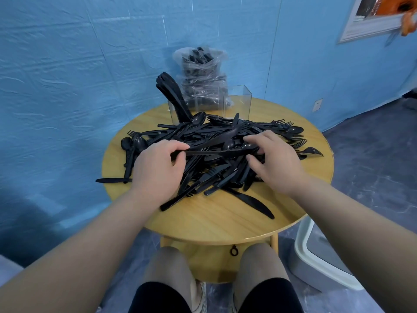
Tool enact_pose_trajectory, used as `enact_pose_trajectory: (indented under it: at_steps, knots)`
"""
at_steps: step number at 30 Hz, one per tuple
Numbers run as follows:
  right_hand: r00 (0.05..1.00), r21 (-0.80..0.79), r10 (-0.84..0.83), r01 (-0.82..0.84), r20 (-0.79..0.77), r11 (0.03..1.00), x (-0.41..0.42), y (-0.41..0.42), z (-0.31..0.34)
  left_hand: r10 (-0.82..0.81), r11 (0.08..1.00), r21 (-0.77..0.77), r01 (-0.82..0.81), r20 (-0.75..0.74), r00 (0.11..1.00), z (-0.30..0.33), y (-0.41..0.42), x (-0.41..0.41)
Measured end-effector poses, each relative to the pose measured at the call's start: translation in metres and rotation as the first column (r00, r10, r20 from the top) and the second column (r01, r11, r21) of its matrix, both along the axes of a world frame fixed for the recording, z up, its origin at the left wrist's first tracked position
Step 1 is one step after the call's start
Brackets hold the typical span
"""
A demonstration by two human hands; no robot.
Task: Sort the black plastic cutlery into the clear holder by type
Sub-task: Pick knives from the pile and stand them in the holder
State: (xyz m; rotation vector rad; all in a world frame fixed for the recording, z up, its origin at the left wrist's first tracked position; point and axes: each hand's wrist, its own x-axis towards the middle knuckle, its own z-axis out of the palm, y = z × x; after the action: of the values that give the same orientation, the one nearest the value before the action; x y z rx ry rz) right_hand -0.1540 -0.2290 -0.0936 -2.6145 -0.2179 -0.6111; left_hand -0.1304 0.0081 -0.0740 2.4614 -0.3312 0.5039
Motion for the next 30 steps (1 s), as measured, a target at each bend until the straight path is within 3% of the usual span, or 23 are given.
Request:
enact_pose_trajectory:
  at_steps: [5, 10, 13, 17, 20, 24, 30]
  knots:
    - [0.997, 0.118, 0.074, -0.073, -0.002, 0.990, -0.012, 0.011, 0.008, -0.111, 0.994, -0.001, 0.111, 0.073, 0.991, 0.000, 0.001, -0.010]
    - [0.991, 0.181, 0.118, -0.126, 0.057, 0.975, -0.020, 0.015, 0.016, -0.160, 0.987, -0.007, 0.160, 0.036, 0.986, -0.004, 0.009, -0.018]
    - [0.987, 0.110, 0.145, -0.151, 0.062, 0.982, -0.027, 0.015, 0.016, -0.147, 0.989, 0.026, 0.147, -0.003, 0.989, -0.006, 0.015, -0.026]
    - [0.997, 0.068, 0.044, -0.049, 0.064, 0.996, -0.037, 0.013, 0.007, -0.020, 0.984, 0.173, 0.034, -0.078, 0.997, -0.017, 0.027, -0.037]
    - [0.996, -0.011, 0.063, -0.063, -0.061, 0.998, -0.047, 0.009, 0.000, 0.047, 0.979, 0.202, -0.013, -0.164, 0.985, -0.027, 0.030, -0.042]
    - [0.942, -0.153, 0.118, -0.172, -0.313, 0.973, -0.055, 0.006, -0.002, 0.001, 0.985, 0.170, 0.029, -0.175, 0.985, -0.037, 0.030, -0.048]
    - [0.945, -0.314, 0.096, -0.198, -0.314, 0.929, -0.057, 0.010, -0.002, 0.004, 0.999, 0.047, 0.001, -0.109, 0.994, -0.038, 0.032, -0.051]
